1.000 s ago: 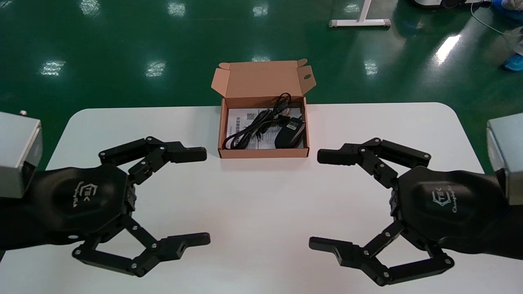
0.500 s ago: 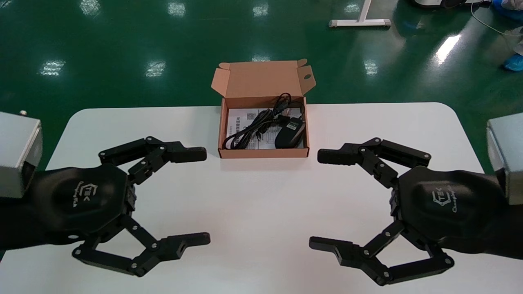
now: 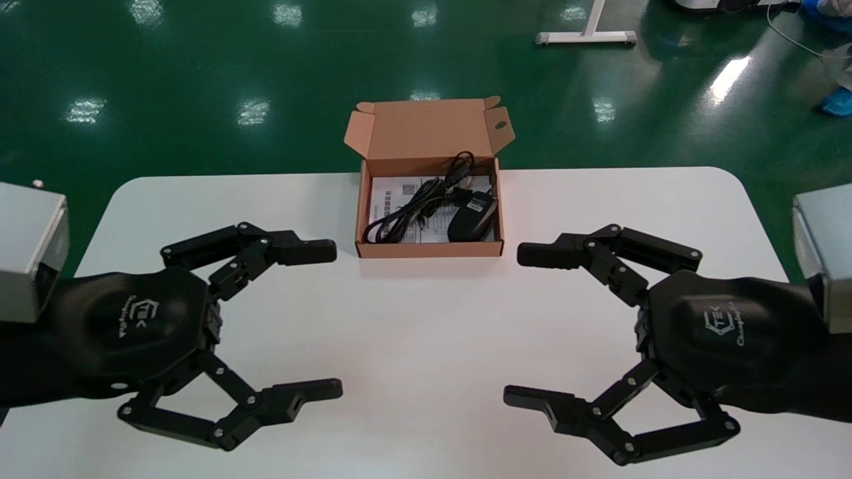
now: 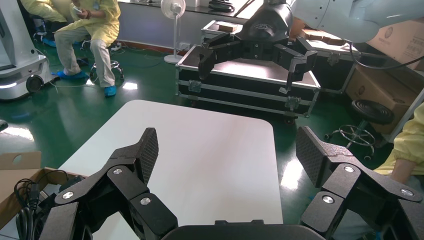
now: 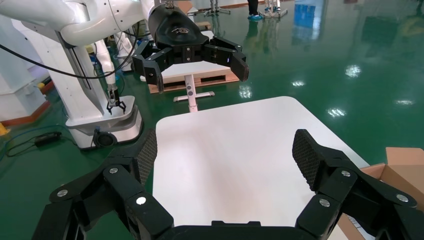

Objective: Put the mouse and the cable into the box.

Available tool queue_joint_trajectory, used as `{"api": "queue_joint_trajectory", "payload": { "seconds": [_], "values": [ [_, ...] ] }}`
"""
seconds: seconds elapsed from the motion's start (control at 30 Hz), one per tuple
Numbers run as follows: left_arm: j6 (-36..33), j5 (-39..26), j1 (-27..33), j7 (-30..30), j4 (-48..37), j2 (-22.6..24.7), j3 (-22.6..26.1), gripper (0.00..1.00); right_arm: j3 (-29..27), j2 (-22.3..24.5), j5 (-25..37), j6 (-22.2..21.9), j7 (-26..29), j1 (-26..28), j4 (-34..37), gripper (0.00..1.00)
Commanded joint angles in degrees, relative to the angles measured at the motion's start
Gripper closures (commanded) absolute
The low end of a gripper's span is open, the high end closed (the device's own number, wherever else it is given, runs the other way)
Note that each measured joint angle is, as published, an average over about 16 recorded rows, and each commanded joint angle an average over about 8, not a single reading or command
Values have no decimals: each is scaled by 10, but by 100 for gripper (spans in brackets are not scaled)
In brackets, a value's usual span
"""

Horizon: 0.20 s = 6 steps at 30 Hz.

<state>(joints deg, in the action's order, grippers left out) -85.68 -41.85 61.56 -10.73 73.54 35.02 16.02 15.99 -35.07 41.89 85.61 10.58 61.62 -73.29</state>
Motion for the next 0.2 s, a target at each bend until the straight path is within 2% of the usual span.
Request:
{"api": "queue_joint_trajectory", "payload": {
  "seconds": [0.03,0.2],
  "values": [
    [0,0,0,0,0,0,0,0,0,0,0,0,0,0,0,0],
    [0,0,0,0,0,0,0,0,0,0,0,0,0,0,0,0]
  ]
}}
